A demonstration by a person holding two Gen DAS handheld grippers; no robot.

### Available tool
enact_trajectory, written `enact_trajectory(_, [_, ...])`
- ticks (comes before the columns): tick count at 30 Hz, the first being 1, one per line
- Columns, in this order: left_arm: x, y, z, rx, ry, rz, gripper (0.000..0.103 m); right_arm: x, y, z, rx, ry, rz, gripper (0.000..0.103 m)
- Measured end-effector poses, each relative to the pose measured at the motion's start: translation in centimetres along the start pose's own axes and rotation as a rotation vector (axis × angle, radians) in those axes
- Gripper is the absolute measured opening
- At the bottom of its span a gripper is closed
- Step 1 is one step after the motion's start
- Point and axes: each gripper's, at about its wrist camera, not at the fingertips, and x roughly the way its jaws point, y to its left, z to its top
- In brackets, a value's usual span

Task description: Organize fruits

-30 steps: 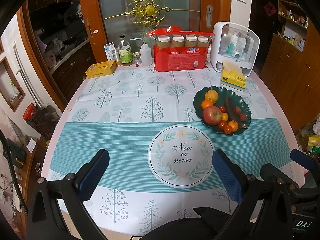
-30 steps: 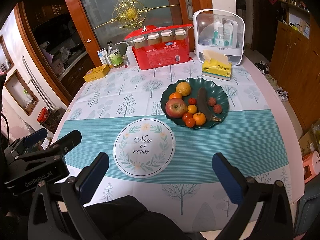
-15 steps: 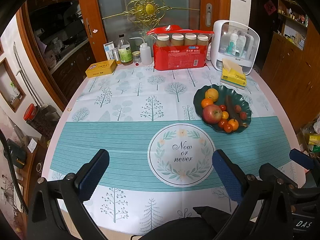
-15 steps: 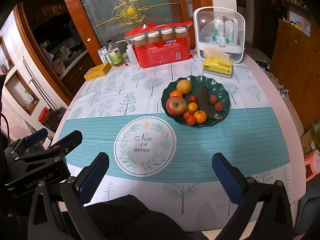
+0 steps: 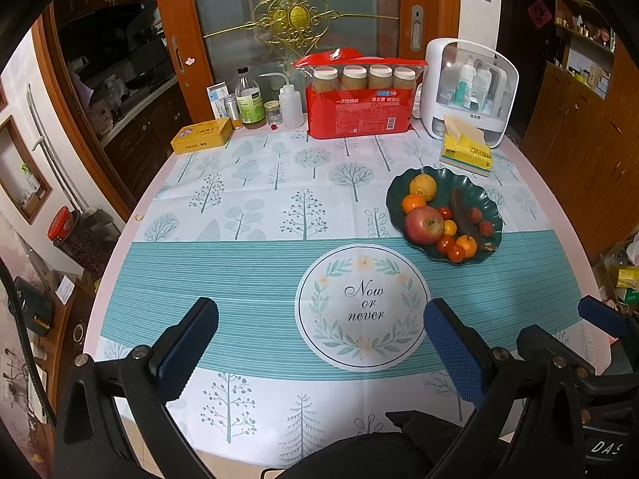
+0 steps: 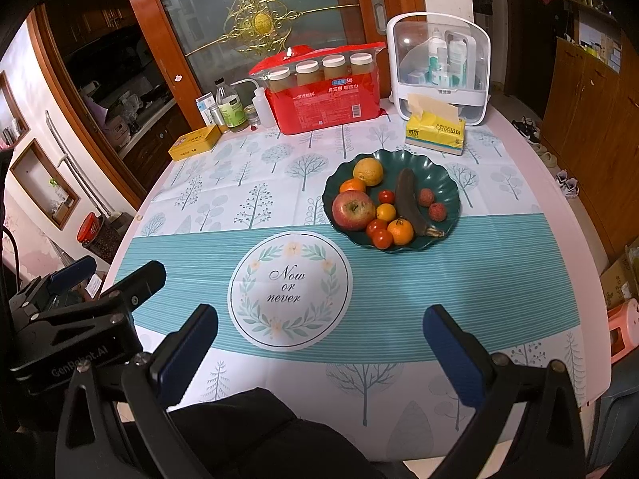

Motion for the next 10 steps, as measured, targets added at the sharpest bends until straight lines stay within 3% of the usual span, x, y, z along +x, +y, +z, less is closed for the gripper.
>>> enact_trajectory(10, [0.02,-0.14,0.14,0.002,0.001,0.001,0.102,0.00,-0.04,0.07,0.000,0.000,0.000,0.103])
